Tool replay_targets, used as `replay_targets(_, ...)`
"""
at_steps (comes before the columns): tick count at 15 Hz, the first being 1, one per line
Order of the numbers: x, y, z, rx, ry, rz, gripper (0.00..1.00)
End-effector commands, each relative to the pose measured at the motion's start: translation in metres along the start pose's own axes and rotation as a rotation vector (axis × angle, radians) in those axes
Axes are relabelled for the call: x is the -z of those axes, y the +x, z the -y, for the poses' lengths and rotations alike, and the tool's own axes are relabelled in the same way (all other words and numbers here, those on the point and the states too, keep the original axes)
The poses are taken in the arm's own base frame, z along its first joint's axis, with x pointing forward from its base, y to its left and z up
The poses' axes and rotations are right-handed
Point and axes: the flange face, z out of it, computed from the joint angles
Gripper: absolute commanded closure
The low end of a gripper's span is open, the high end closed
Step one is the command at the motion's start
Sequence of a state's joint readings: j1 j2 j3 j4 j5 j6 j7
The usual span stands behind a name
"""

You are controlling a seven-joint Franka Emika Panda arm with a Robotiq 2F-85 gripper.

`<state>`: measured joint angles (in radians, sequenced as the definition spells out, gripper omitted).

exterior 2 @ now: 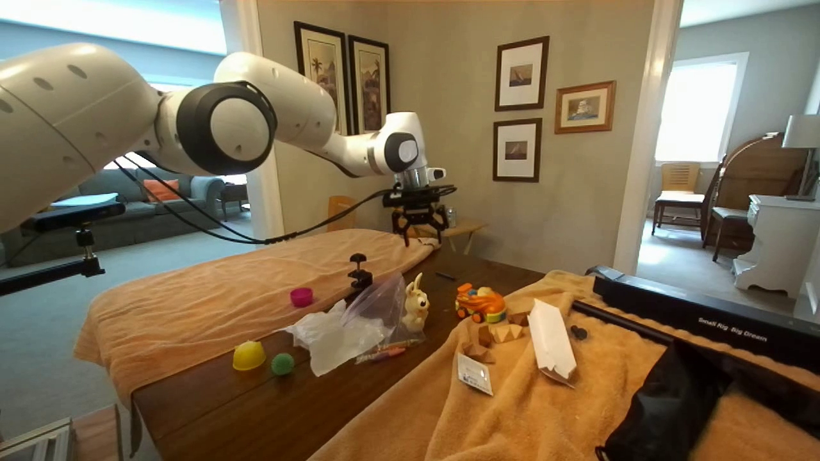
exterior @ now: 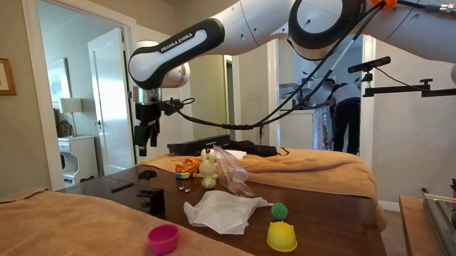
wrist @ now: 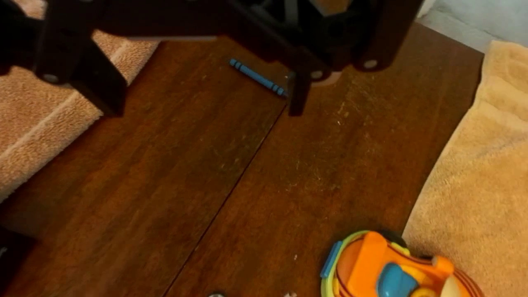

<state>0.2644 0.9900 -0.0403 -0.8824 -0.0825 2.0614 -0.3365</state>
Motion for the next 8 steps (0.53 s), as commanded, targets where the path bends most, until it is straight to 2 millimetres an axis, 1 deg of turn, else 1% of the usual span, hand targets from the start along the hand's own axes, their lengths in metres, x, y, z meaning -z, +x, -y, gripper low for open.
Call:
replay_targets(1, 0.0042, 0.0038, 0.0033, -0.185, -0.024, 0.015, 0.0)
replay_targets(8, 0.0051, 0.0019, 0.0064, -0.357, -0.013, 0.025, 0.0)
